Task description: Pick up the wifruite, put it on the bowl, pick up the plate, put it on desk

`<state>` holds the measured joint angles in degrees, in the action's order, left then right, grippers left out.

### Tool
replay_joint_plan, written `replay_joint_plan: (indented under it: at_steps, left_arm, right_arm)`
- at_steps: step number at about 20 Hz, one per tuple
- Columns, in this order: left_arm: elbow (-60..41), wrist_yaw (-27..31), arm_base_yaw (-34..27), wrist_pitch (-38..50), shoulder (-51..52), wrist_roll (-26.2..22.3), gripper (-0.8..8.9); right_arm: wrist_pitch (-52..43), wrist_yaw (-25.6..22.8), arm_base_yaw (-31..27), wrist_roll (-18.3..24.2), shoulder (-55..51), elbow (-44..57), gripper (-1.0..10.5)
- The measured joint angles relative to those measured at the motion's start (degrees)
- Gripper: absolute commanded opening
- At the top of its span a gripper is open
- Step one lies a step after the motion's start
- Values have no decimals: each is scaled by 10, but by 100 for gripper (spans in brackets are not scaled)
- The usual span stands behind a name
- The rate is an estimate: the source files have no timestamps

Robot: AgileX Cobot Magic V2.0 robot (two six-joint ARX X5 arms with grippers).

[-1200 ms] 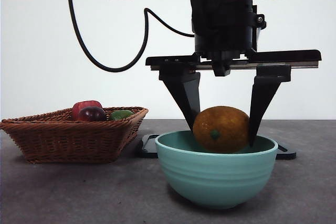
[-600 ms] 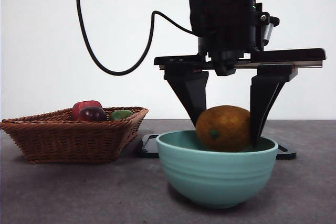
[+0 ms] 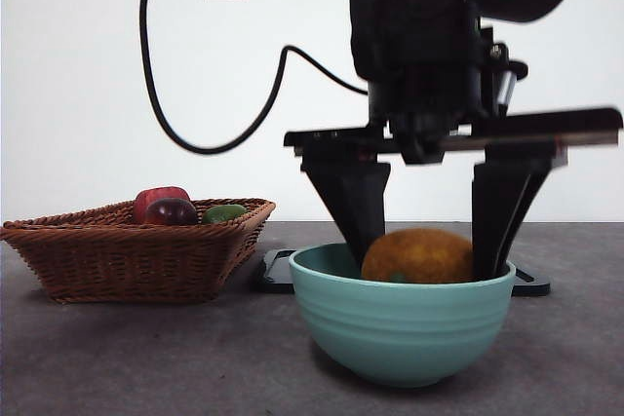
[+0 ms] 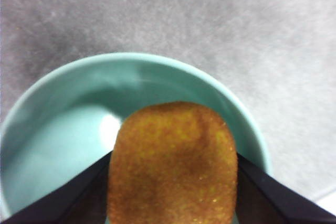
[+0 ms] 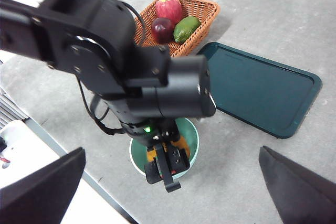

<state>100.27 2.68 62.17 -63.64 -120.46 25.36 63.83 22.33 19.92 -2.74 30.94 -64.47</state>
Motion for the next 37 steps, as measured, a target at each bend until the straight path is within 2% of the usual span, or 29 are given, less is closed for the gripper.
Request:
replay_joint_plan:
  at_steps: [1,6,11,14,20,23,27,37]
  left_arm:
    - [0,0,0,0,-4,0,371]
    - [0,8,0,2,-9,-5,409]
    - [0,21,-5,2,-9,-7,406]
    - [0,59,-9,-2,10,-9,406]
    - [0,158,-7,-51,180,-29,406]
    - [0,174,-5,-78,269,-41,430]
    - [1,285,-5,-179,356,-30,501]
    - [-9,224,1,-178,511,-24,499]
  right_arm:
    - [0,0,0,0,0,0,588]
    - [1,0,0,0,0,0,589]
    - [2,0,0,0,0,0,589]
    - [2,0,0,0,0,0,589]
    - [2,0,0,0,0,0,589]
    - [1,0,0,0,0,0,589]
    - [-1,0,0,0,0,0,589]
    - [-1,0,0,-12,2,0,589]
